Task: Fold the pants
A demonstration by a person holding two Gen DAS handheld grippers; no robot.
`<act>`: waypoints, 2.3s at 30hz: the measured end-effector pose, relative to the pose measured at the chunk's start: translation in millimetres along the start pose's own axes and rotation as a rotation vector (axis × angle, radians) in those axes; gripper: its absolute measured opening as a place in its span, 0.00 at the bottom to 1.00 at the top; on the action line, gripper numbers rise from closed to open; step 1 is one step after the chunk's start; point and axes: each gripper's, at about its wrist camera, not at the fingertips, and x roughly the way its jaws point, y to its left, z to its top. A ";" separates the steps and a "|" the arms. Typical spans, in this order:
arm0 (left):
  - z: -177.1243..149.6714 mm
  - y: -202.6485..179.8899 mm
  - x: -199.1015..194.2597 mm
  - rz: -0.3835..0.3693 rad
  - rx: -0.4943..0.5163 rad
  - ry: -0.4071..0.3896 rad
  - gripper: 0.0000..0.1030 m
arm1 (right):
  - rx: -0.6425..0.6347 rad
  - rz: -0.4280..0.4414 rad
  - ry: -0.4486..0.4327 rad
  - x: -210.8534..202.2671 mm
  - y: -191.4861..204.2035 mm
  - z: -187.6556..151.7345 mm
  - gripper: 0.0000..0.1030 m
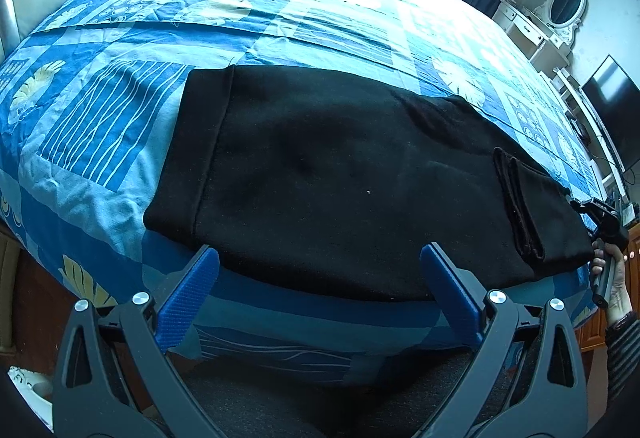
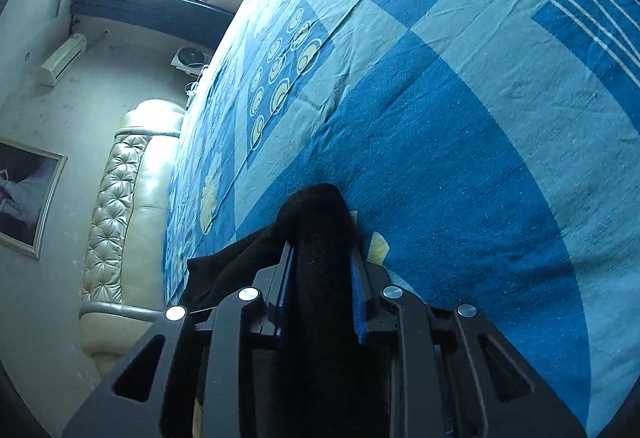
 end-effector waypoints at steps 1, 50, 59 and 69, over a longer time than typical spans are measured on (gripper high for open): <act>-0.4 -0.9 0.0 0.002 0.005 0.000 0.98 | 0.006 0.011 -0.003 -1.2 -0.8 0.4 0.24; -3.5 -15.5 -9.6 0.042 0.093 -0.045 0.98 | -0.214 0.068 0.086 17.0 114.6 -127.3 0.45; -4.3 -21.9 -10.3 0.054 0.128 -0.054 0.98 | -0.215 0.081 0.231 63.6 121.2 -159.6 0.53; -5.5 -23.1 -6.6 0.064 0.134 -0.043 0.98 | -0.221 0.079 0.225 64.3 117.7 -163.6 0.54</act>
